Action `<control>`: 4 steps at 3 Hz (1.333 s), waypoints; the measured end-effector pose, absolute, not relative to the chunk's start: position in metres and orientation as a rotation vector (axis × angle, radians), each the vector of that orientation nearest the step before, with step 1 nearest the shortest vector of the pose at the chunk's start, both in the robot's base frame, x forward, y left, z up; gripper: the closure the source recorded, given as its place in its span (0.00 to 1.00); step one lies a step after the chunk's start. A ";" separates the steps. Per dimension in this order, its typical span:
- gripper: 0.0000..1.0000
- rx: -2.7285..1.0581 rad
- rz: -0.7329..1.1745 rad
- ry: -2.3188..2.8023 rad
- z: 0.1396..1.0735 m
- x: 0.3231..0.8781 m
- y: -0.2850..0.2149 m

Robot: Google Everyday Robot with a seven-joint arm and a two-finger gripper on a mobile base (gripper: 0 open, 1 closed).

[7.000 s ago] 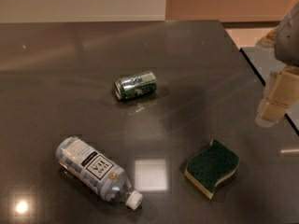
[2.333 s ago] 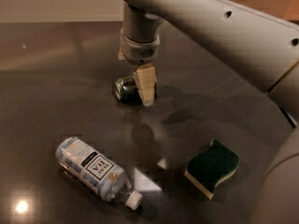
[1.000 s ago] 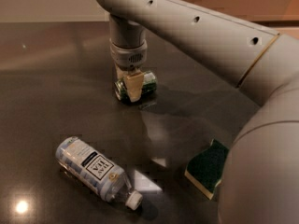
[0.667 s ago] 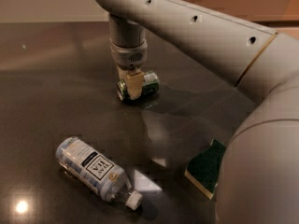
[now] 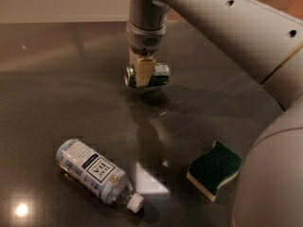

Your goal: Place green can upright

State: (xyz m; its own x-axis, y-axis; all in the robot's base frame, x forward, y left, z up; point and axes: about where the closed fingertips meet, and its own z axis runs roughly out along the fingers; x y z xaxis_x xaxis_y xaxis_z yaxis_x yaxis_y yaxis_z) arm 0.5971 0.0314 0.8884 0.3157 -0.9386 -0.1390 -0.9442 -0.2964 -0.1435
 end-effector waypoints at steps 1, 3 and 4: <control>1.00 -2.207 0.187 1.728 0.917 0.598 0.023; 1.00 -1.878 0.531 1.674 0.947 0.583 0.008; 1.00 -1.755 0.657 1.630 0.954 0.570 0.001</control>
Offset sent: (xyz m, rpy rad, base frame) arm -0.0125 -0.0365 0.0829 0.6361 0.1092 -0.1907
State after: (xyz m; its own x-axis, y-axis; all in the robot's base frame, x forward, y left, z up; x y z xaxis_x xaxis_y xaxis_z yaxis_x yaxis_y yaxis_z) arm 0.5699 0.0008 0.9545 0.1028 -0.6688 -0.7363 -0.9925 -0.0195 -0.1208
